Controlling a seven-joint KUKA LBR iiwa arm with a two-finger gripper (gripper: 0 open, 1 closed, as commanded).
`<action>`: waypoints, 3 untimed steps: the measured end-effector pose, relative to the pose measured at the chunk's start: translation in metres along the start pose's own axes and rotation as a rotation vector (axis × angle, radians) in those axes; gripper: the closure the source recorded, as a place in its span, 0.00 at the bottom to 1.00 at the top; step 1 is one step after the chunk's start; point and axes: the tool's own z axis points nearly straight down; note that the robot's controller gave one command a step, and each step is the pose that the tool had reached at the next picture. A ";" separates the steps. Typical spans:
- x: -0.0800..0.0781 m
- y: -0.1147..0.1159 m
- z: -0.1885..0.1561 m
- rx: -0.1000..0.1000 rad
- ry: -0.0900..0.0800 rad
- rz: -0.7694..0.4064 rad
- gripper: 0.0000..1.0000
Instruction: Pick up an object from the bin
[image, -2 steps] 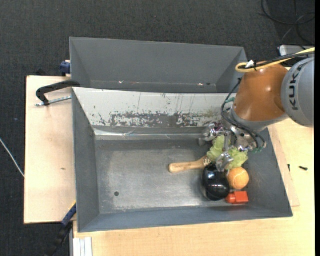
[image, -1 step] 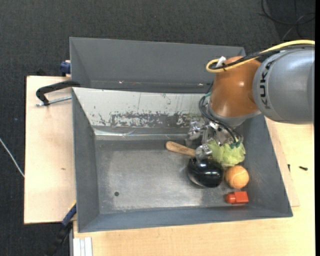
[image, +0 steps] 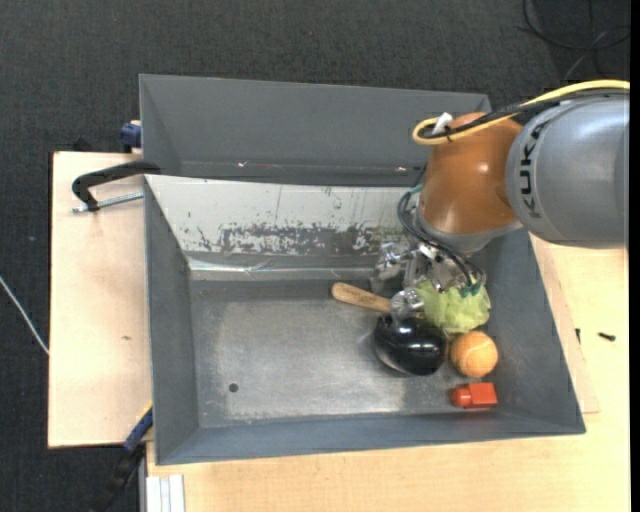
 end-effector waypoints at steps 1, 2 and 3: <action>0.004 -0.007 0.001 -0.004 -0.002 0.002 1.00; -0.001 0.000 -0.033 -0.022 -0.004 0.002 1.00; -0.002 -0.005 -0.024 -0.022 -0.015 0.003 1.00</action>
Offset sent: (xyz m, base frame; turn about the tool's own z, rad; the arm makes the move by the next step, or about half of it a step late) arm 0.0001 0.0001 0.0328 0.0000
